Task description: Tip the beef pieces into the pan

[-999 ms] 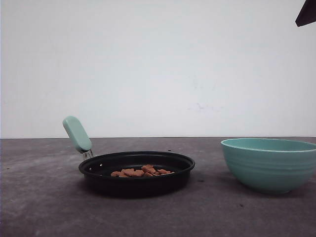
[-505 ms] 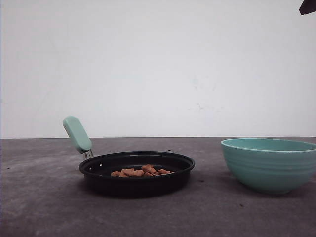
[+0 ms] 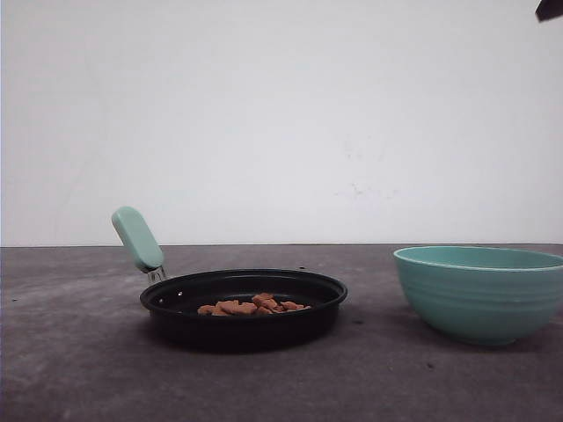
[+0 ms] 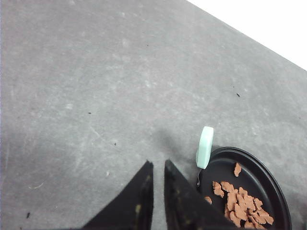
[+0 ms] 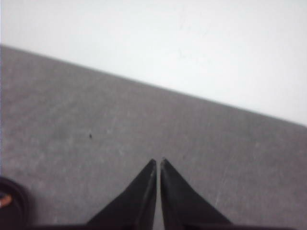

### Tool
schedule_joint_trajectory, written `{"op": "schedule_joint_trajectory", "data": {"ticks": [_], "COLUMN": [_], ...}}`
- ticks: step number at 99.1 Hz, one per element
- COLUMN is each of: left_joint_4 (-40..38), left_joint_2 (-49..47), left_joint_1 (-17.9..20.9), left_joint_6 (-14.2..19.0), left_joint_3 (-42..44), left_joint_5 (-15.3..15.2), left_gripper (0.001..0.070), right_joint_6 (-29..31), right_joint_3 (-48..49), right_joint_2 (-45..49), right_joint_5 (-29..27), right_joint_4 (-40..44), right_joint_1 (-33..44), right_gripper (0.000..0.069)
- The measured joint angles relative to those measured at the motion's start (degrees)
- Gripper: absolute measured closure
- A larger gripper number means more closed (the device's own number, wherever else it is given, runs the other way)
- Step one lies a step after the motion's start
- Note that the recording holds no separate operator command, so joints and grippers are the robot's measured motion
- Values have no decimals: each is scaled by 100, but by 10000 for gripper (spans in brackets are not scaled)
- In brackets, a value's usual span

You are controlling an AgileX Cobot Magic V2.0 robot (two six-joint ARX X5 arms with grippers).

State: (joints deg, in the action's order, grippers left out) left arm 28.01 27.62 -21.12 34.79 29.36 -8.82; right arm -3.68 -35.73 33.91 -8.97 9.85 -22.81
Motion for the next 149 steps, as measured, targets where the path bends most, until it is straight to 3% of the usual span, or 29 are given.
{"op": "schedule_joint_trajectory", "data": {"ticks": [16, 37, 65, 84, 110, 149], "left_joint_4": [0, 2, 2, 2, 0, 0], "left_joint_2": [0, 0, 0, 0, -4, -4], "left_joint_1": [0, 0, 0, 0, 0, 0], "left_joint_6": [0, 2, 0, 0, 2, 2], "left_joint_3": [0, 0, 0, 0, 0, 0], "left_joint_5": [0, 0, 0, 0, 0, 0], "left_gripper": [696, 696, 696, 696, 696, 696], "right_joint_6": [2, 4, 7, 450, 1040, 1014], "right_joint_3": [0, 90, 1974, 2896, 2990, 2990], "right_joint_2": [-828, -1504, -2439, -3359, -3366, -3366], "right_joint_5": [15, -85, 120, 334, 592, 640], "right_joint_4": [223, 1019, 317, 645, 1770, 1768], "right_joint_1": [118, 813, 1547, 1698, 1725, 1718], "right_gripper": [680, 680, 680, 680, 680, 680]}}
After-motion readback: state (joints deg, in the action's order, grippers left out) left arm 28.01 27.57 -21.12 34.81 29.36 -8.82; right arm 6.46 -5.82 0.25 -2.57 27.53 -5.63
